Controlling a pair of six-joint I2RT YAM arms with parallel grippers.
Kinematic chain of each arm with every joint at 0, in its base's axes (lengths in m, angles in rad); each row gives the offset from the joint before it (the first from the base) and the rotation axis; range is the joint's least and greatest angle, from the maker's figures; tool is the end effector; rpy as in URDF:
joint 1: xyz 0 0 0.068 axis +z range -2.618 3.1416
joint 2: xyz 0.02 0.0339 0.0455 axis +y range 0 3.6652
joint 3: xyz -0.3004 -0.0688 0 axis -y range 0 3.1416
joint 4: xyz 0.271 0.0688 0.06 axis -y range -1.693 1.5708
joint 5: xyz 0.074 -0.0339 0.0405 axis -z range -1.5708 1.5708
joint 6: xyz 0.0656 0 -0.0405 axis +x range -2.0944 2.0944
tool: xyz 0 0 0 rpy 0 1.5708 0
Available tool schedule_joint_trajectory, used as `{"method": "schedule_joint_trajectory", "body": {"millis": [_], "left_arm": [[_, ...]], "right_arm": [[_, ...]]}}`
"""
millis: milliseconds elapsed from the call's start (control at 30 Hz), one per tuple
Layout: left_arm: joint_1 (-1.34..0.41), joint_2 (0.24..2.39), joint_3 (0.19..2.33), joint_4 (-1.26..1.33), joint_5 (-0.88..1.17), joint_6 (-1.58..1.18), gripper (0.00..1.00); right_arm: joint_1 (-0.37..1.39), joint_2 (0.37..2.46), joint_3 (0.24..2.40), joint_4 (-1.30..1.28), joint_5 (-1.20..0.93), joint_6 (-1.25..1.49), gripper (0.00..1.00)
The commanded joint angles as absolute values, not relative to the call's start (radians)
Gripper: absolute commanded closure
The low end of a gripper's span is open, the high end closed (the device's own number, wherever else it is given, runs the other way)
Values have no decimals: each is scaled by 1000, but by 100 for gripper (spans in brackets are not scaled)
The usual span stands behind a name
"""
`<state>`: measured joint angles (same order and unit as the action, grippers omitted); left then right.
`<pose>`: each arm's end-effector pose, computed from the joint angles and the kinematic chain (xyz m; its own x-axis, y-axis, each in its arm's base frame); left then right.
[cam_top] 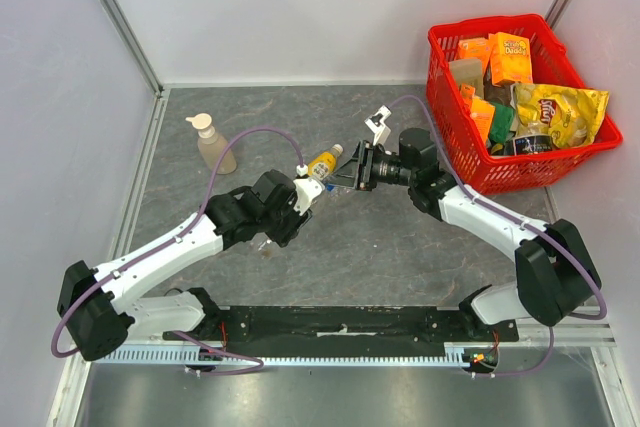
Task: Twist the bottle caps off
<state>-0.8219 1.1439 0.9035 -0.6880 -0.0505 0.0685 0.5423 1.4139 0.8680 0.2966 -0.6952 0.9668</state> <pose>0.1772 -0.1858 0.2690 -0.4952 0.6331 -0.5949 0.7466 0.6603 0.0813 0.2835 0.2199 0.2901 -0.8838 0.2054 -0.4203 -0.3531 0.2964 0.8874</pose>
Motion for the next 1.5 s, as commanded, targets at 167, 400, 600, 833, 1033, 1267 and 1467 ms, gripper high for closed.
{"method": "schedule_joint_trajectory", "body": {"millis": [167,400,600,833,1033,1267,1467], "left_arm": [[-824,1157,922,-686,-54,52,80],[-824,1155,925,-689,-51,52,80],[-825,1137,931,-687,-20,54,80],[-824,1092,933,-661,69,52,80],[-824,1066,948,-652,169,54,81],[-824,1034,957,-627,349,77,81],[-824,1008,959,-592,560,92,81]], "right_arm": [[555,1422,885,351,-759,966,85],[558,1402,887,371,-785,930,100],[572,1373,920,348,-801,853,100],[586,1316,923,364,-841,785,100],[601,1235,917,383,-882,709,100],[607,1155,890,475,-959,696,100],[611,1109,854,649,-1023,771,100]]}}
